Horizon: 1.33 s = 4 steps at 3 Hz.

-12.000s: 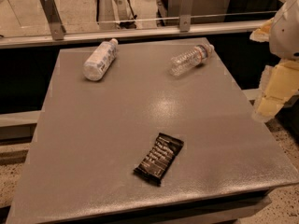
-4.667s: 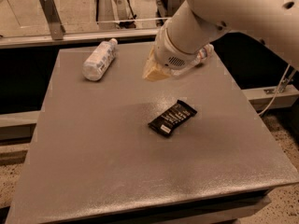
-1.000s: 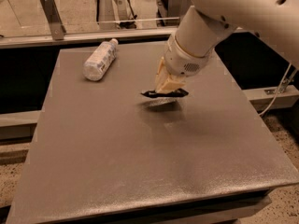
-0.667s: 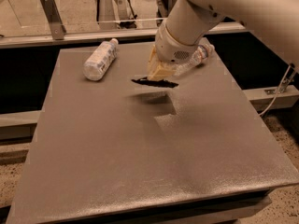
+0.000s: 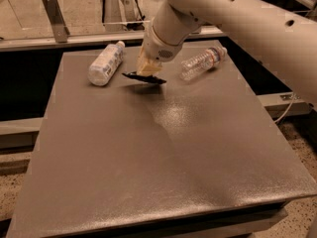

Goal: Move rxbar chocolate near blue plastic bottle

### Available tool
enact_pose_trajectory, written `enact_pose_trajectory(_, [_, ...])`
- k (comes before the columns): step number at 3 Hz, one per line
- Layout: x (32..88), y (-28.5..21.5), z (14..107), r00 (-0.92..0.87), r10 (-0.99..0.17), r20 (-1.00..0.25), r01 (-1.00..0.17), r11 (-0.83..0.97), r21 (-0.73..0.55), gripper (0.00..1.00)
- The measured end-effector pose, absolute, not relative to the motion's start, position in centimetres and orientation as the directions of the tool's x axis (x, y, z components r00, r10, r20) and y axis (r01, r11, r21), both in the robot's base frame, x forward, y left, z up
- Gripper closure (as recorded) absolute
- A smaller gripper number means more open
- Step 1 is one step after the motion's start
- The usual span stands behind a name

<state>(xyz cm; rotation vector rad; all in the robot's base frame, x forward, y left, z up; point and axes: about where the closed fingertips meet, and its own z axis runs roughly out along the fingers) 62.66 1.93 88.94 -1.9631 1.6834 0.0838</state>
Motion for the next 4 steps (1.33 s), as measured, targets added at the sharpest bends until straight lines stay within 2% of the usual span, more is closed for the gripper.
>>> enact_pose_trajectory(1, [63.9,4.4,87.9,0.208,-0.880,-0.427,-0.930,-0.044,-0.364,1.00])
enact_pose_trajectory(2, [64.1,6.4,87.2,0.206,-0.863,-0.462,-0.934,-0.033,-0.355,0.82])
enact_pose_trajectory(4, [63.8,8.9,86.4,0.207,-0.839,-0.503,-0.941,-0.030,-0.337,0.36])
